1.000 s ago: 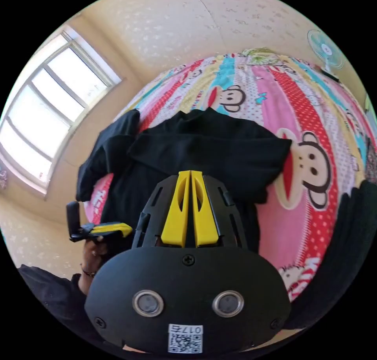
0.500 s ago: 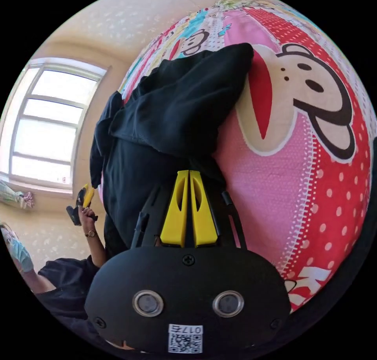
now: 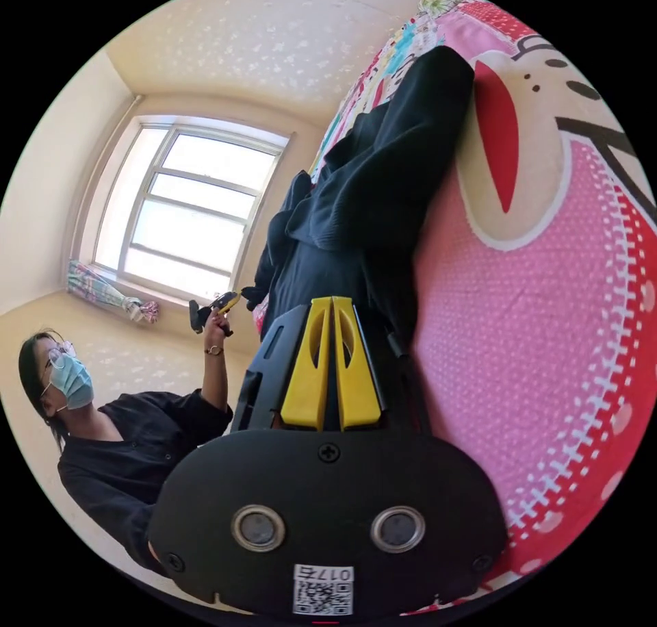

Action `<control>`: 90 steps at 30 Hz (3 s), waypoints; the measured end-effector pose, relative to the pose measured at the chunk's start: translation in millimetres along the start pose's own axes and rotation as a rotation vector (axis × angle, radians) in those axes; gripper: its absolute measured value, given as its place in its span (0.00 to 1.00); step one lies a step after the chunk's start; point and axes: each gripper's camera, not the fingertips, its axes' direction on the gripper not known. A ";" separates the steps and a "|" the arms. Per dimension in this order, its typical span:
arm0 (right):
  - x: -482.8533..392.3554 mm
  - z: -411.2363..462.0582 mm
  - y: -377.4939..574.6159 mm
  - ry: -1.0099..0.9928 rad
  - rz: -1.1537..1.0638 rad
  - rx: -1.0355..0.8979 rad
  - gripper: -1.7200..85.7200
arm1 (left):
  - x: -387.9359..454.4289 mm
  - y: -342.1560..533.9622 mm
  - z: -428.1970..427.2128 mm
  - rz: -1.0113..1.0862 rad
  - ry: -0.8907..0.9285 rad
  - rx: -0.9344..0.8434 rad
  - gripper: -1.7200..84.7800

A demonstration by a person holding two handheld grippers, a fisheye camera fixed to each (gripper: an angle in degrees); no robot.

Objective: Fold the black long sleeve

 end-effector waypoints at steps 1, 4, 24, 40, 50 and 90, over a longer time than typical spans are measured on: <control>-0.2 -4.0 2.0 -0.008 -0.001 0.006 0.02 | 8.1 0.0 -8.8 0.021 -0.013 0.024 0.04; -4.6 -25.0 14.7 -0.055 -0.039 0.051 0.02 | 32.3 4.3 -35.5 0.089 -0.029 0.081 0.03; -25.3 -106.3 39.6 -0.203 -0.124 0.146 0.02 | 628.9 239.8 -22.0 1.173 0.606 -0.145 0.10; -31.8 -106.8 4.8 -0.201 -0.099 0.150 0.03 | 391.9 328.6 109.5 0.849 0.301 -0.658 0.07; -167.3 -44.7 8.9 0.518 -0.123 -0.058 0.09 | 243.4 334.2 66.8 0.571 0.145 -0.477 0.22; -156.8 -75.4 13.5 0.485 0.059 0.134 0.11 | 69.8 293.3 -0.1 0.514 0.513 -0.468 0.22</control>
